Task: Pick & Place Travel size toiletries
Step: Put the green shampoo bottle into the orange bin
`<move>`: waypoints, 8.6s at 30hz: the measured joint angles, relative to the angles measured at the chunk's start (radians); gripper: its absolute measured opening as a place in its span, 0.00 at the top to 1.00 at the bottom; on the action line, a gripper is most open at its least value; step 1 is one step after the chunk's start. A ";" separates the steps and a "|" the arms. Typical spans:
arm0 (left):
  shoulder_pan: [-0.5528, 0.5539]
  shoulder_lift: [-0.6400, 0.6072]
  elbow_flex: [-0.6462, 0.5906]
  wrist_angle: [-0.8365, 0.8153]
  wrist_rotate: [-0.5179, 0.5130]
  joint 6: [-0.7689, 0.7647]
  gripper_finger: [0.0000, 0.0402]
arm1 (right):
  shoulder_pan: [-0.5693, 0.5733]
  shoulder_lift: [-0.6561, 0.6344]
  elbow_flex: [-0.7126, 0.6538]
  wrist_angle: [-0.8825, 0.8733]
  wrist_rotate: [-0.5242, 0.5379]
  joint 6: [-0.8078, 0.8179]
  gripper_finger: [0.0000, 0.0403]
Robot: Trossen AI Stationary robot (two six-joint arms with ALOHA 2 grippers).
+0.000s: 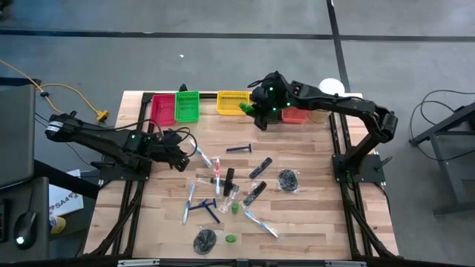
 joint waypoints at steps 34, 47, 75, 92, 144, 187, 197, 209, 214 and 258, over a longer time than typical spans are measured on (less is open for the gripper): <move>0.000 -0.202 -0.161 0.102 -0.126 -0.008 0.52 | -0.032 -0.391 -0.841 0.710 0.885 0.524 0.82; 0.001 -0.202 -0.161 0.102 -0.128 -0.008 0.52 | -0.034 -0.206 -0.917 0.916 1.028 0.621 0.82; 0.001 -0.202 -0.161 0.102 -0.123 -0.009 0.52 | -0.117 0.029 -0.916 1.161 0.967 0.529 0.79; 0.001 -0.202 -0.161 0.101 -0.118 -0.008 0.52 | -0.132 0.029 -0.916 1.173 0.918 0.502 0.68; 0.000 -0.202 -0.160 0.199 0.030 0.046 0.52 | 0.183 -0.581 -0.916 0.736 0.606 0.288 0.68; 0.000 -0.223 -0.160 0.212 0.118 0.057 0.52 | 0.738 -0.179 -0.294 0.173 0.227 -0.152 0.37; 0.000 -0.325 -0.160 0.114 0.111 0.098 0.52 | 0.761 0.117 0.021 0.021 0.193 -0.252 0.37; 0.001 -0.397 -0.160 0.049 0.106 0.105 0.52 | 0.762 0.291 0.192 -0.086 0.143 -0.507 0.38; 0.000 -0.400 -0.160 0.043 0.107 0.105 0.52 | 0.767 0.338 0.190 -0.098 0.136 -0.584 0.38; 0.000 -0.400 -0.160 0.016 0.111 0.097 0.52 | 0.761 0.438 0.187 -0.028 0.079 -0.754 0.43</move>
